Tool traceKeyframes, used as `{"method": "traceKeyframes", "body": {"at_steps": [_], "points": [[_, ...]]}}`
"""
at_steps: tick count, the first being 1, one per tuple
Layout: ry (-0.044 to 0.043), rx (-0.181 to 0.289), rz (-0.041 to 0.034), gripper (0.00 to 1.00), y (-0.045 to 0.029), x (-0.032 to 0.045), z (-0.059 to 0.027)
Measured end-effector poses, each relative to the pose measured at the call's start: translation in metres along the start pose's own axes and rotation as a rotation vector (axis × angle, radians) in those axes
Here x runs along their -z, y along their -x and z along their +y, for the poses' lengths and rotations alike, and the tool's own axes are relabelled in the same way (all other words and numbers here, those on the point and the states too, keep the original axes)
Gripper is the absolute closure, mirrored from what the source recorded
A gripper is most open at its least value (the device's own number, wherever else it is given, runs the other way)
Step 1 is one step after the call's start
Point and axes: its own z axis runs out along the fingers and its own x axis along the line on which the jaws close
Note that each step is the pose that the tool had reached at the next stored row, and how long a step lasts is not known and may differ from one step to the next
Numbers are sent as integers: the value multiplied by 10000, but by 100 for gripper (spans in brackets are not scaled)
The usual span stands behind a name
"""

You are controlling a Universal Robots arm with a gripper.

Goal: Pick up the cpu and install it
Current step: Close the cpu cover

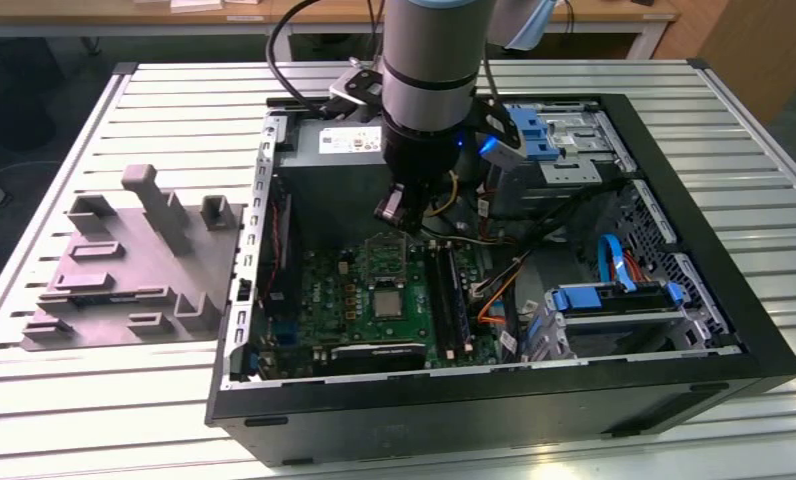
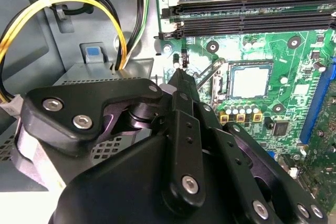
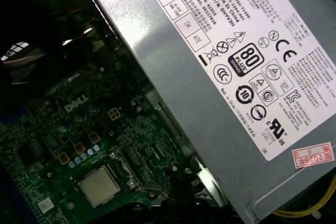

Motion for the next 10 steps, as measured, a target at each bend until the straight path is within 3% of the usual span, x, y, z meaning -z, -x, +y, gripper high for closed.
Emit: {"method": "traceKeyframes", "body": {"at_steps": [10], "points": [[7, 277, 14, 89, -4, 13, 5]]}}
